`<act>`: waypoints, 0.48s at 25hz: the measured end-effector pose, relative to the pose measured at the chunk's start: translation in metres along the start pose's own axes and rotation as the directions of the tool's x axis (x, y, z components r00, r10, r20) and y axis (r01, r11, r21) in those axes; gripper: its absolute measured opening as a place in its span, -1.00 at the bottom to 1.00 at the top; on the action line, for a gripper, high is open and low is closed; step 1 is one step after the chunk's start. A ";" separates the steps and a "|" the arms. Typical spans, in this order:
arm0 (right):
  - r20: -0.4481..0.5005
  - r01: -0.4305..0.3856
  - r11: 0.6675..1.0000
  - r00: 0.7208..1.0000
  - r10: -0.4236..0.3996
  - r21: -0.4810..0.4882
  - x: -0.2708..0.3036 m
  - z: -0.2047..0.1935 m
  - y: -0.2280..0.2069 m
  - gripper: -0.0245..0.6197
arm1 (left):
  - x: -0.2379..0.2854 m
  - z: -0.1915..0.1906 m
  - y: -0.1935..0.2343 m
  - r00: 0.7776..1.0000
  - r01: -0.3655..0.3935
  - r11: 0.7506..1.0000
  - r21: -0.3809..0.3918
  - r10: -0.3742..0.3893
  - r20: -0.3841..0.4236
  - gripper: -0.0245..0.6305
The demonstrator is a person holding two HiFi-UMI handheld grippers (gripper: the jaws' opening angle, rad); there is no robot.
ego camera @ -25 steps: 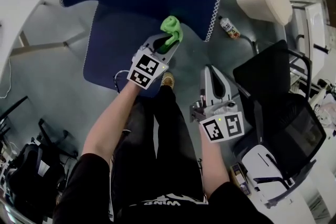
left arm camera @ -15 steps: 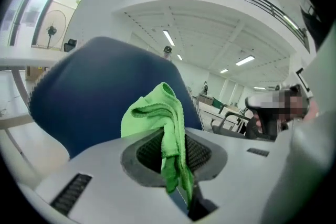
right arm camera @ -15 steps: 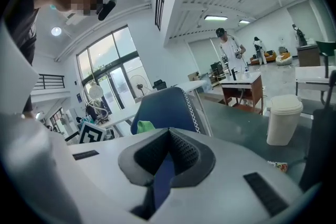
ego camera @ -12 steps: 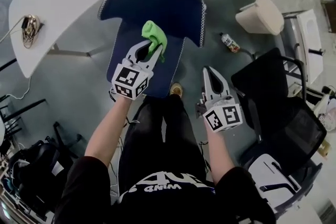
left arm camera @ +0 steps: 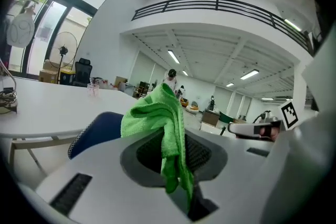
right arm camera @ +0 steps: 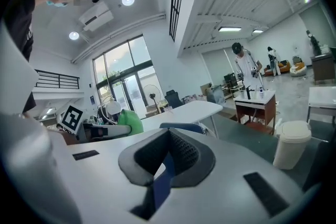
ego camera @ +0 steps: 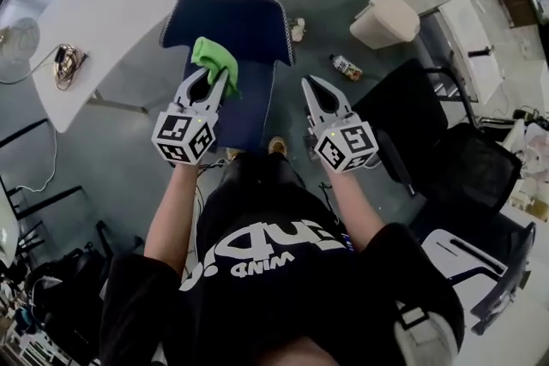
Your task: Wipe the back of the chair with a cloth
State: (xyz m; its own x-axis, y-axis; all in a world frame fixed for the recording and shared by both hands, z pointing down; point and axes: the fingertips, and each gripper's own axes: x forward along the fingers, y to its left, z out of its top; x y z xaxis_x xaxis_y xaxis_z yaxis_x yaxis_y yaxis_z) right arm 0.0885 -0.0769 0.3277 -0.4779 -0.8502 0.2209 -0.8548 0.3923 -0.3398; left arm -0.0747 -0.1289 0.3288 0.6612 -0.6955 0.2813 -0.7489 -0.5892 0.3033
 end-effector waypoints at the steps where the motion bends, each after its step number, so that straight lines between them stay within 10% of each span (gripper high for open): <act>1: 0.004 -0.005 1.000 1.000 0.005 -0.003 -0.004 0.006 0.005 -0.94 | -0.008 0.007 -0.006 1.000 0.001 1.000 0.003 -0.001 0.006 -0.72; 12: 0.064 -0.015 0.995 0.998 0.022 -0.102 -0.064 0.046 0.045 -0.94 | -0.076 0.040 -0.072 0.995 0.066 0.994 0.083 -0.072 0.074 -0.72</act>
State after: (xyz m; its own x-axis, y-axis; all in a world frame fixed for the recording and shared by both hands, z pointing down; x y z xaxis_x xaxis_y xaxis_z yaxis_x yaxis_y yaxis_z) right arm 0.0900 -0.0206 0.2562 -0.4825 -0.8621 0.1547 -0.8637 0.4390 -0.2476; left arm -0.0732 -0.0499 0.2490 0.7085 -0.6795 0.1905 -0.7046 -0.6661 0.2447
